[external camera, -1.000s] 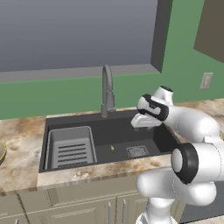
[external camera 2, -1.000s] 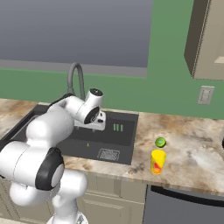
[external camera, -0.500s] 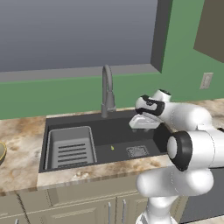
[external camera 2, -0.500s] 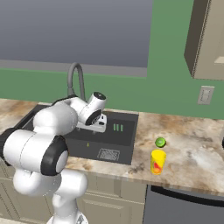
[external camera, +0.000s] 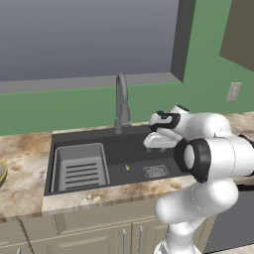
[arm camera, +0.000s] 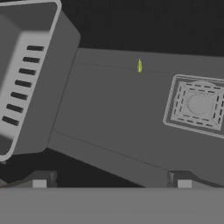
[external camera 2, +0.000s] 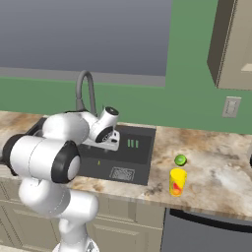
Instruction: Remove the kiwi and lemon wedge from the sink. Then move the bowl and cup from the counter to the sink for washing.
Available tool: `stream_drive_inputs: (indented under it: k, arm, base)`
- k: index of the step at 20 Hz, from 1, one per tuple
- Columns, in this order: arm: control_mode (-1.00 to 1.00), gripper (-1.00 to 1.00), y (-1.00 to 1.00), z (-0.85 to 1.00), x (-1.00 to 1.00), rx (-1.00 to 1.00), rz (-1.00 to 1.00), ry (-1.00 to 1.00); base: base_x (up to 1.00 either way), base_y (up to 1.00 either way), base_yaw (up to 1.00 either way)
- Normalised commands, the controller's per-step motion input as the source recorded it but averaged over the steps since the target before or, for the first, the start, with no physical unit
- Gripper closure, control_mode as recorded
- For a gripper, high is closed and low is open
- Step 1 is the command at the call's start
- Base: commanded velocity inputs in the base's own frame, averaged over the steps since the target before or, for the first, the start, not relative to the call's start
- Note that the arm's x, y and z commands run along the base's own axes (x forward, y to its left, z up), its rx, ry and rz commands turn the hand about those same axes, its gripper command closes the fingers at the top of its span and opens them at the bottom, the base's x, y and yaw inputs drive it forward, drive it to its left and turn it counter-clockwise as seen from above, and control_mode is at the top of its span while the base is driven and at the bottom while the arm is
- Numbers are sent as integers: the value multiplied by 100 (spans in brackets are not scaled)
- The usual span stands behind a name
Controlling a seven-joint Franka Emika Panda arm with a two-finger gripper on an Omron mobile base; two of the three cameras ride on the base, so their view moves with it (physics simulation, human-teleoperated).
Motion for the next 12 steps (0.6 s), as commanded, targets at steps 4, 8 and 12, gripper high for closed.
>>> stream_drive_inputs:
  k: [4, 8, 12]
  arm:
    - [-100, -100, 3, -22, 12, 0, 0, 0]
    - [-100, -100, 7, -25, 17, 0, 0, 0]
    - [-100, -100, 7, -25, 20, 0, 0, 0]
  base:
    - [0, 0, 0]
    - [0, 0, 0]
    - [0, 0, 0]
